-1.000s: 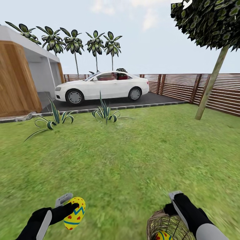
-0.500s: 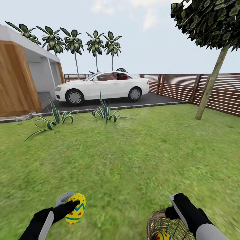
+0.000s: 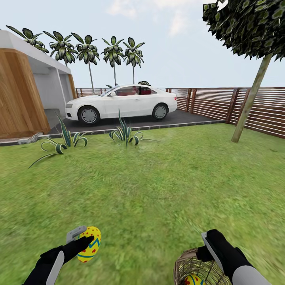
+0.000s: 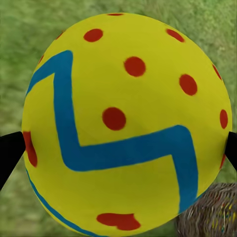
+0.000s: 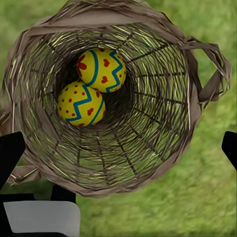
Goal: Take the three Easter eggs out of the wicker basket on the lawn in the garden, then place them on the lawn next to a single tree (choose any tree) so that all three eggs are next to the same tree and none are left in the basket.
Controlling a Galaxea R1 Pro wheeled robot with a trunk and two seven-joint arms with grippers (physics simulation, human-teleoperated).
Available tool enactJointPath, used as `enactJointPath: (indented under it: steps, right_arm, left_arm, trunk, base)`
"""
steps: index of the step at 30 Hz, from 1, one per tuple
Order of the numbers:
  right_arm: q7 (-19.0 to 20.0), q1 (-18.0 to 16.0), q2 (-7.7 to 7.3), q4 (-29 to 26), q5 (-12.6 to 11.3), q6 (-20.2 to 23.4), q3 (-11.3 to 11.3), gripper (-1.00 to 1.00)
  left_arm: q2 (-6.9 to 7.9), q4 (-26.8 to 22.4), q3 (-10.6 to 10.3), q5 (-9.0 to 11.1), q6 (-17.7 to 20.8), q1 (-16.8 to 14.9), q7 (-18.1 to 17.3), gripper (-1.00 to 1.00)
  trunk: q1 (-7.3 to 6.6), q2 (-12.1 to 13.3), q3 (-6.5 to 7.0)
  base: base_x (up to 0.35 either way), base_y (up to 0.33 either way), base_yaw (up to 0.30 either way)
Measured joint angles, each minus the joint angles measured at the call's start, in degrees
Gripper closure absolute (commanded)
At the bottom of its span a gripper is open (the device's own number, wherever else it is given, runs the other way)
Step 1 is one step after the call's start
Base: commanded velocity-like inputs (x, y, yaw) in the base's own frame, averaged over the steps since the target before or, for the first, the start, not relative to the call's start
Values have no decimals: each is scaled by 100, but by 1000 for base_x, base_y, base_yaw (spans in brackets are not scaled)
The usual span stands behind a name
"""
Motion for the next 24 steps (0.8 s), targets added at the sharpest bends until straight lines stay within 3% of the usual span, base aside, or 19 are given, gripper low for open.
enactJointPath:
  steps: [24]
  right_arm:
    - [1,0,4,8,-25,7,-21,-100]
  left_arm:
    - [-7,159,-8,-8,-8,0,27,100]
  trunk:
    - [505,-921,-413]
  base:
    - [0,0,0]
